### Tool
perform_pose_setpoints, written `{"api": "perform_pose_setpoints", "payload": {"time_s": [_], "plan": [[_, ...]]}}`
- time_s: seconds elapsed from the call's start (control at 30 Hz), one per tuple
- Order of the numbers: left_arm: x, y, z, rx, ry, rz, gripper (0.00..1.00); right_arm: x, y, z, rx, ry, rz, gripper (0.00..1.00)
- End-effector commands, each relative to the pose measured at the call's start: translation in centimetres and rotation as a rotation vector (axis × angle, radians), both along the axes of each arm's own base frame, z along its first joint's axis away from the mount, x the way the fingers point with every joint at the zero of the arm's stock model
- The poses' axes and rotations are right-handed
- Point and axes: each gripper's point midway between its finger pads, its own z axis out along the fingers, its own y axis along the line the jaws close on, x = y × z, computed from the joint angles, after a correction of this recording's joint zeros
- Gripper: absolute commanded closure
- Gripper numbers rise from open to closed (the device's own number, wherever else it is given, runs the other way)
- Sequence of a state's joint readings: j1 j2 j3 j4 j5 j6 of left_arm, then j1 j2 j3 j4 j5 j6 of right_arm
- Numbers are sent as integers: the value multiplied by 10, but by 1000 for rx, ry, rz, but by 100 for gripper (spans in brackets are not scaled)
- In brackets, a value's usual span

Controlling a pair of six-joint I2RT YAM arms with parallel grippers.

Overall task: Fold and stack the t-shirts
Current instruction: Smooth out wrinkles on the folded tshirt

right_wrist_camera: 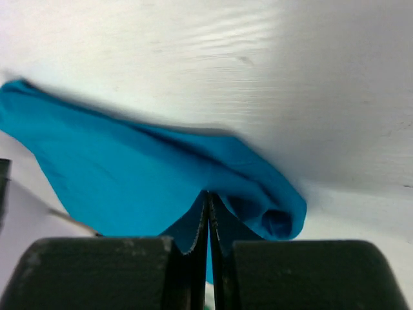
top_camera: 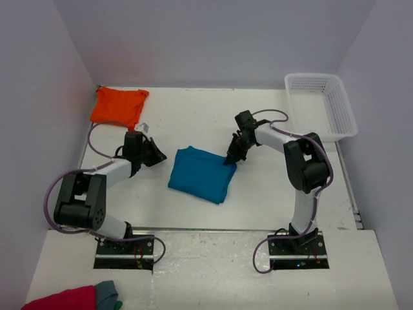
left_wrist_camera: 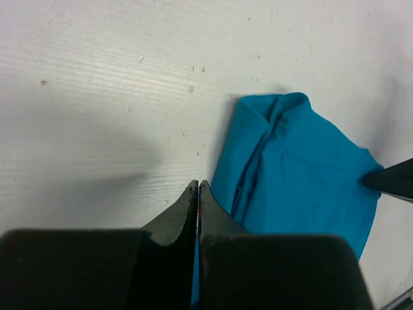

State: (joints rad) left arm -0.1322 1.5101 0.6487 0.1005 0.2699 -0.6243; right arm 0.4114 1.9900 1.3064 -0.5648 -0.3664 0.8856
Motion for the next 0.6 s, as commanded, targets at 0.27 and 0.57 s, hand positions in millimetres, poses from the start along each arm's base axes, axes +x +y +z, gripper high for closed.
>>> {"api": "perform_pose_setpoints", "payload": {"time_s": [0.27, 0.57], "plan": [[-24, -7, 27, 22, -45, -32, 77, -3, 6, 143, -163, -485, 364, 55], [-45, -27, 22, -104, -42, -111, 100, -80, 21, 98, 62, -378, 429, 100]]}}
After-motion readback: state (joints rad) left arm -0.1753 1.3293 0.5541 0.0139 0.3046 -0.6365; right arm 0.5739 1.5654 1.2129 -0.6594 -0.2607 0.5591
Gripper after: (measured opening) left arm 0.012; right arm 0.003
